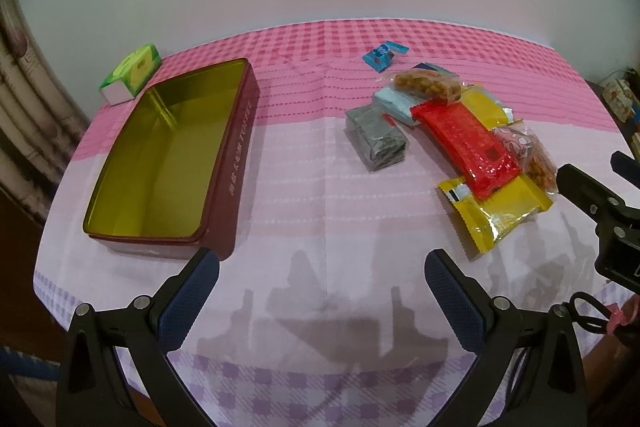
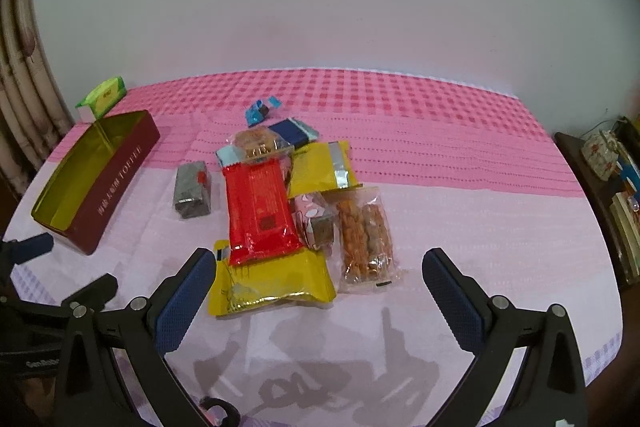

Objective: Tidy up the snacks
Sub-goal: 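Move both tools toward the snack pile, then grasp the clear cookie bag with the right tool while the left tool approaches the grey foil pack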

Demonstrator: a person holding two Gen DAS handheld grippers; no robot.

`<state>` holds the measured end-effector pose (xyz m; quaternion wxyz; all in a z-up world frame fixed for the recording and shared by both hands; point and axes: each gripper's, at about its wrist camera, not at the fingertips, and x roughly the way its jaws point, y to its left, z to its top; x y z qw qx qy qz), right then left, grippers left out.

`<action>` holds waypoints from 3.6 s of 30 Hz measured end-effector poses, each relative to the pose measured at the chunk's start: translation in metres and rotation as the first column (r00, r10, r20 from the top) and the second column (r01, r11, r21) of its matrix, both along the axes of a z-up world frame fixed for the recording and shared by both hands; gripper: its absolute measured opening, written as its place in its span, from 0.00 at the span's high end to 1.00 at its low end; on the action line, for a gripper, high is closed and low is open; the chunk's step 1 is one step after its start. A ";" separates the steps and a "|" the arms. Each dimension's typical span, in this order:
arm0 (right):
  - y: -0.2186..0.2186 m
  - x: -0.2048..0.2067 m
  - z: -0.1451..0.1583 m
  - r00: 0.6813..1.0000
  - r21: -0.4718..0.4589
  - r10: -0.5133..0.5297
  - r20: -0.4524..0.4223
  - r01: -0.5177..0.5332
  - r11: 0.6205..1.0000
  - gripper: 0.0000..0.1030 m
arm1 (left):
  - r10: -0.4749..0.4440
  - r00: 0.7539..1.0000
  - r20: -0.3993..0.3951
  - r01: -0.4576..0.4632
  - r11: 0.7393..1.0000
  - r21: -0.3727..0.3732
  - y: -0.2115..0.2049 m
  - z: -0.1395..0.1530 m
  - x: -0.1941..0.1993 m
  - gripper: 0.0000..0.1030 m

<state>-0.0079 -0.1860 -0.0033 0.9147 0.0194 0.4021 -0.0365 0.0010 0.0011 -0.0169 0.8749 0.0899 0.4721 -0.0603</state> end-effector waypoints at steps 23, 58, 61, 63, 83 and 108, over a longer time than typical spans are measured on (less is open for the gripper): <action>0.004 -0.001 -0.003 1.000 0.000 0.020 -0.007 -0.020 1.000 0.00 | 0.028 0.999 -0.021 -0.028 1.000 -0.014 0.007 -0.003 0.003 0.01; 0.002 -0.002 0.000 1.000 0.025 0.028 -0.001 -0.028 0.999 0.01 | 0.044 0.999 -0.031 -0.044 0.999 -0.011 0.009 -0.005 0.007 0.01; 0.002 -0.002 0.000 1.000 0.023 0.028 -0.002 -0.028 0.999 0.01 | 0.043 0.999 -0.031 -0.043 0.999 -0.010 0.010 -0.006 0.008 0.01; 0.002 -0.001 -0.001 1.000 0.021 0.029 -0.005 -0.029 0.999 0.01 | 0.043 0.999 -0.027 -0.043 0.999 -0.007 0.011 -0.006 0.008 0.01; -0.051 0.036 -0.037 0.988 -0.026 0.011 -0.156 -0.015 1.000 0.32 | 0.040 0.998 -0.043 -0.040 0.999 -0.002 0.013 -0.015 0.027 0.01; -0.083 0.066 -0.069 0.988 -0.011 0.005 -0.152 -0.007 1.000 0.64 | 0.045 0.998 -0.053 -0.043 0.999 0.028 -0.014 -0.018 0.069 0.01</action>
